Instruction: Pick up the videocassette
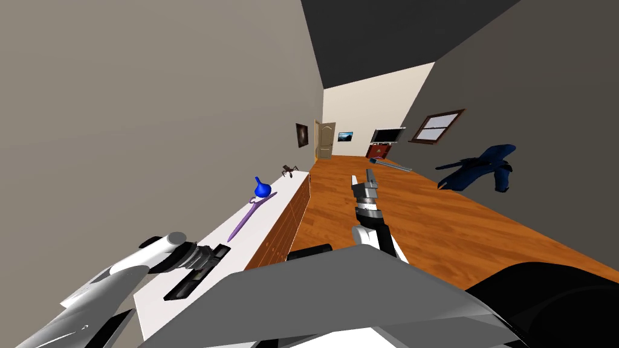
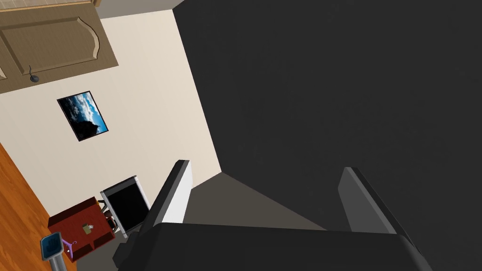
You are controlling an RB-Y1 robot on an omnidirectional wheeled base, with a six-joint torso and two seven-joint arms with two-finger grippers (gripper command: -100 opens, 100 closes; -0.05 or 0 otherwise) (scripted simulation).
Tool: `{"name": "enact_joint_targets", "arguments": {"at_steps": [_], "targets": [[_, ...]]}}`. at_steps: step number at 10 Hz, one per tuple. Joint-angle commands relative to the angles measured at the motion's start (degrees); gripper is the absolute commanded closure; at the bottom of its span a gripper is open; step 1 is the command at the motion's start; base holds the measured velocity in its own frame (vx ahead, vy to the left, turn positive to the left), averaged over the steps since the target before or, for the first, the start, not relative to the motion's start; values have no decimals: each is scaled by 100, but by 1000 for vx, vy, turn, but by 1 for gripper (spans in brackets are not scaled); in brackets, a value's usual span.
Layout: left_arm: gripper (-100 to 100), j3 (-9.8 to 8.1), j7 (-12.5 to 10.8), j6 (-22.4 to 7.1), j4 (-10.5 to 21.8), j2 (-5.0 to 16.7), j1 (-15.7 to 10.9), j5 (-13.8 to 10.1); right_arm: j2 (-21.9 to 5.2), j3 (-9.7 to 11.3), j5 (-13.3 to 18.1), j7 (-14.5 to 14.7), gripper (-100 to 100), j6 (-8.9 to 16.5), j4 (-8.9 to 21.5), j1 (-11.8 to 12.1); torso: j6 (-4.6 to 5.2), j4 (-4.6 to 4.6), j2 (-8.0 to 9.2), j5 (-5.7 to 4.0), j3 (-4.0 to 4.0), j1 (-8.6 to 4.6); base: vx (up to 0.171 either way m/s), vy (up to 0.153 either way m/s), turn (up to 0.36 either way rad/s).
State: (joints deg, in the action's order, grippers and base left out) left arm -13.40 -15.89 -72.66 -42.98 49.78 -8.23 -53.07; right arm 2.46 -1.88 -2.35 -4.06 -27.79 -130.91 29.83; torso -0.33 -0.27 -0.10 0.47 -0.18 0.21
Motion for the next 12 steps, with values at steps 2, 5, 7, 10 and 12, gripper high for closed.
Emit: {"name": "enact_joint_targets", "arguments": {"at_steps": [2, 5, 7, 10, 12], "targets": [[-100, 277, 302, 235, 367, 206, -339, -108, 0, 1, 0, 0, 0, 0, 0, -2, 13, -3, -10, -4, -6, -15, 51, -86, 95], [-100, 571, 636, 539, 998, 500, -685, -390, -1, 1, 0, 0, 0, 0, 0, -3, 10, 1, 13, 6, 6, 26, 9, -21, 84], [-100, 673, 682, 546, 1587, 578, -719, -390, 0, 1, 0, 0, 0, 0, 0, -1, 6, -1, 0, -1, -1, -8, 35, -82, 149], [-100, 673, 682, 546, 1608, 578, -719, -390, -1, 1, 0, 0, 0, 0, 0, -3, 13, 1, 9, 5, 4, 23, 4, -2, -16], [100, 667, 650, 525, 1512, 583, -689, -392, -1, 0, 0, 0, 0, 0, 0, -3, 13, 1, 11, 7, 5, 27, 0, 3, 0]]}}
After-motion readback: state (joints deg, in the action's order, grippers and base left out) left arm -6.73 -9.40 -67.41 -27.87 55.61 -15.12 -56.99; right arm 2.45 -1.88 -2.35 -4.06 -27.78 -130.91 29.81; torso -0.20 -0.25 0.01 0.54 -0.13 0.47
